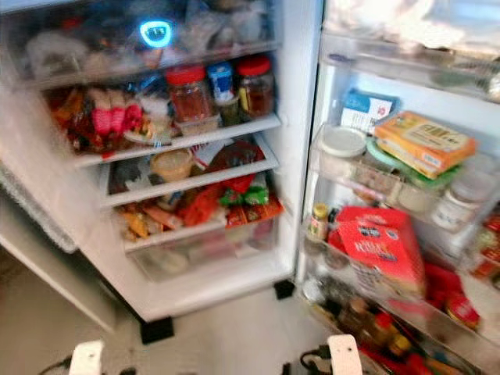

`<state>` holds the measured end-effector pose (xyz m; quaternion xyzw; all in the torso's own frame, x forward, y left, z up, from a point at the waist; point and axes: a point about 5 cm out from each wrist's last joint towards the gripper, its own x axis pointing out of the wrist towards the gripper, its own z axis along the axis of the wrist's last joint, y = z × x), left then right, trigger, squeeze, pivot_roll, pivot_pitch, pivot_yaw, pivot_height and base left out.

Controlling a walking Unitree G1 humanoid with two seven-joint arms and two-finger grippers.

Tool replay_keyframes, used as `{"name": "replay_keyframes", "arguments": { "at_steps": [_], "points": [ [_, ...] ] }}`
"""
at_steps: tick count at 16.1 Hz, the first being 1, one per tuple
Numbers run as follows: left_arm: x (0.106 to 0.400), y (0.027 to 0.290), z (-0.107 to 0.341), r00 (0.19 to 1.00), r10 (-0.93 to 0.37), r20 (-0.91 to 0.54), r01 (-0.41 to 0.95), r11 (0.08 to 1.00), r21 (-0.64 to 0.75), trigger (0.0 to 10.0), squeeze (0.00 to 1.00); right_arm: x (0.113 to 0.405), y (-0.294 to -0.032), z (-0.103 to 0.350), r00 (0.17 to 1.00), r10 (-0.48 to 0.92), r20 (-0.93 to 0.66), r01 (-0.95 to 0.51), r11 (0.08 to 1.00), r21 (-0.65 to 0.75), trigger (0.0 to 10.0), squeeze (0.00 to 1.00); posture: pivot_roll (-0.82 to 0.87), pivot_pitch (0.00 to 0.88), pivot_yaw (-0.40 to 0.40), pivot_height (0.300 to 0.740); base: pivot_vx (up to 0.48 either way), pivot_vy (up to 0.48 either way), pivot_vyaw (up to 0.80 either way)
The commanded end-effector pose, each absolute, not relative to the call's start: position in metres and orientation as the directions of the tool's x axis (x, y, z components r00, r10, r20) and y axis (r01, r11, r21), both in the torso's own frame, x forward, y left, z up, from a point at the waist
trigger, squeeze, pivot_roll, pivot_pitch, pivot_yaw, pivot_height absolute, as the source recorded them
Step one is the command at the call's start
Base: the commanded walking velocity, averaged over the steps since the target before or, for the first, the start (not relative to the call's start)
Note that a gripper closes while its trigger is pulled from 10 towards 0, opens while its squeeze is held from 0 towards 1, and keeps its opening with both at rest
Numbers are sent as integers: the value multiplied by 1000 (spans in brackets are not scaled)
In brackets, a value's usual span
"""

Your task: Restocking fridge

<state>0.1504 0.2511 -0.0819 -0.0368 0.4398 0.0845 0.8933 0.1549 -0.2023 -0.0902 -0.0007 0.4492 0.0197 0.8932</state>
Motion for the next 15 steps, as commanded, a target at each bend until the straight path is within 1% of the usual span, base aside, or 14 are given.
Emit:
{"name": "replay_keyframes", "arguments": {
  "at_steps": [1,4,5,7,15],
  "points": [
    [143,263,-82,566,140,-812,-187,982,39,10000,0,122,-200,-104,486,42,-873,-35,999,29,10000,0,-173,0,75,653,0,0,0],
    [134,265,-85,527,137,-839,-197,980,37,10000,0,123,-201,-103,488,43,-872,-32,999,31,10000,0,-164,0,68,653,0,0,0],
    [133,266,-85,525,139,-840,-201,979,37,10000,0,124,-201,-103,491,44,-870,-28,999,35,10000,0,-161,0,65,653,0,431,0],
    [142,259,-84,545,123,-830,-190,982,20,10000,0,124,-201,-103,491,47,-870,-30,999,37,10000,0,-156,0,62,653,0,480,0],
    [145,257,-83,548,118,-828,-194,981,12,10000,0,125,-201,-103,493,49,-868,-25,999,42,10000,0,-149,0,60,653,0,479,0]
  ]
}}
